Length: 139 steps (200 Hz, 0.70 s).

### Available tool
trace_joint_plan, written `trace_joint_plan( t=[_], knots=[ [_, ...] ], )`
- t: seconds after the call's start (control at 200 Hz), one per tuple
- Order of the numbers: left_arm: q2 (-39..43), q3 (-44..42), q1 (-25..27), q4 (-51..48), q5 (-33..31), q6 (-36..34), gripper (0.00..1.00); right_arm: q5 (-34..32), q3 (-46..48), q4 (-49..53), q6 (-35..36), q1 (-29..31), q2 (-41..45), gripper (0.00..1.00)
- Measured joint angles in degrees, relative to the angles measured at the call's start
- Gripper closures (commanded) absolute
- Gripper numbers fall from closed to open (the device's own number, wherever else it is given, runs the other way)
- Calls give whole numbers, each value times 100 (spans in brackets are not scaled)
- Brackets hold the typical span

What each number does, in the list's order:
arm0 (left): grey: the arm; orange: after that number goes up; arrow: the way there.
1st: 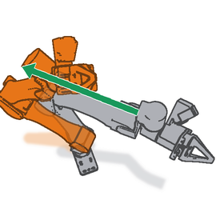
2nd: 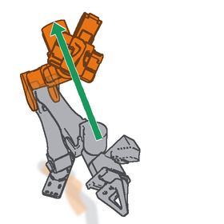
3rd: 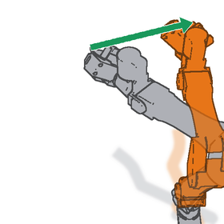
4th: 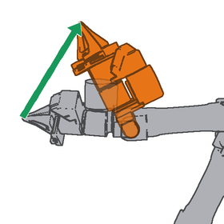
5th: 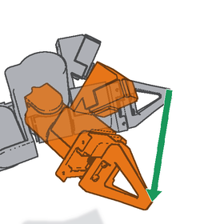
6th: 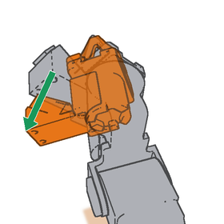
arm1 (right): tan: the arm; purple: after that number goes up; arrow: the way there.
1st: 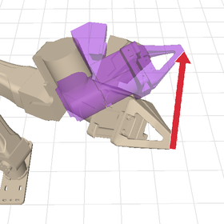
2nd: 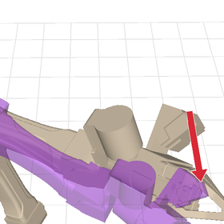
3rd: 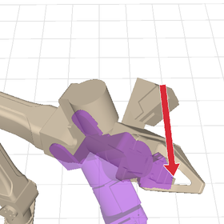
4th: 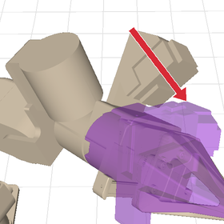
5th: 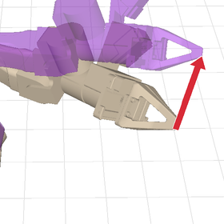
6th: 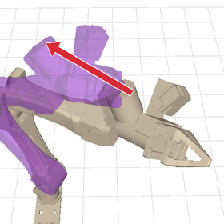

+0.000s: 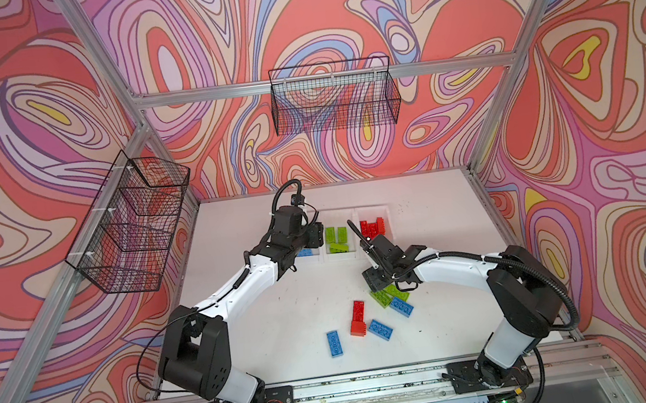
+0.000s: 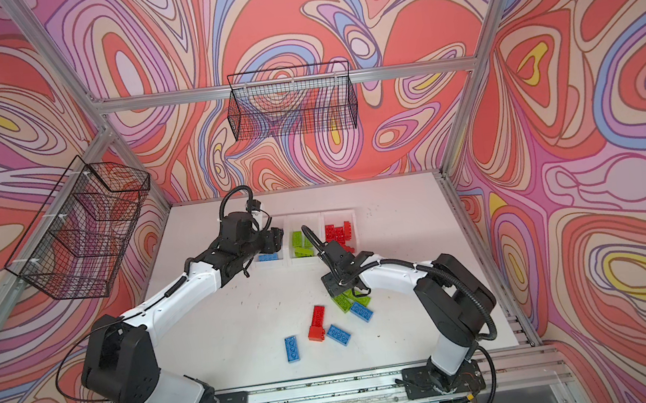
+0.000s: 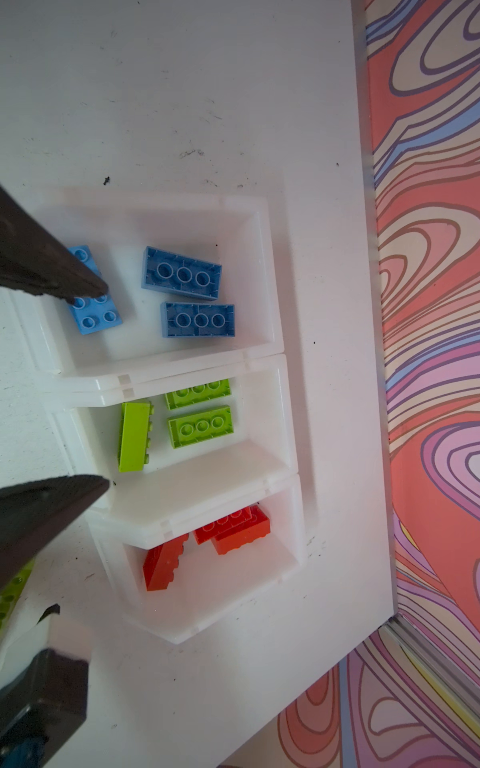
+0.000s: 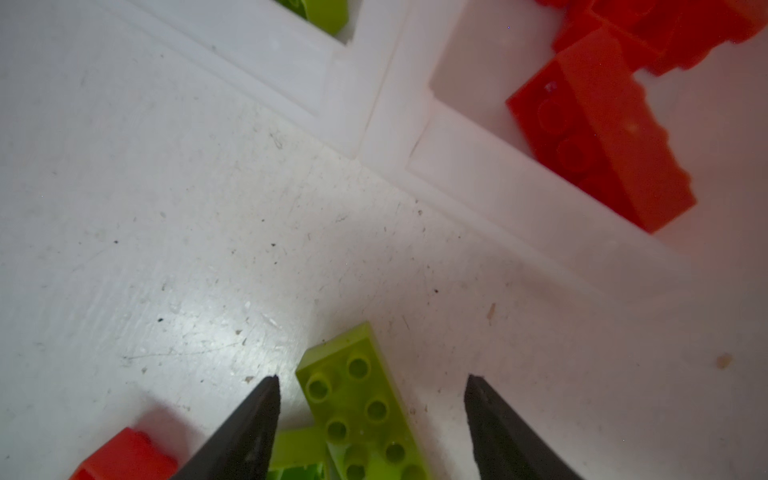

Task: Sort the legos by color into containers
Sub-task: 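Grasp a lime-green brick beside the bins with the right gripper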

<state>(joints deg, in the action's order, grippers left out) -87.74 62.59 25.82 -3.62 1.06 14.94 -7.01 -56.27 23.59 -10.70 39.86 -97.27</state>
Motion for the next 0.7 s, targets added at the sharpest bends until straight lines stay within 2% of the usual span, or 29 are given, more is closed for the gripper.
trace_joint_plan(
  t=[0.24, 0.486, 0.696],
  knots=[
    [-2, -4, 0, 4, -2, 11, 30, -52, -114, 0, 37, 4, -376, 34],
    [2, -76, 0, 2, -7, 11, 30, -133, -232, -22, 59, 11, -496, 66],
    [2, -76, 0, -4, -9, 7, 31, -186, -391, 219, 42, 11, -494, 74]
  ],
)
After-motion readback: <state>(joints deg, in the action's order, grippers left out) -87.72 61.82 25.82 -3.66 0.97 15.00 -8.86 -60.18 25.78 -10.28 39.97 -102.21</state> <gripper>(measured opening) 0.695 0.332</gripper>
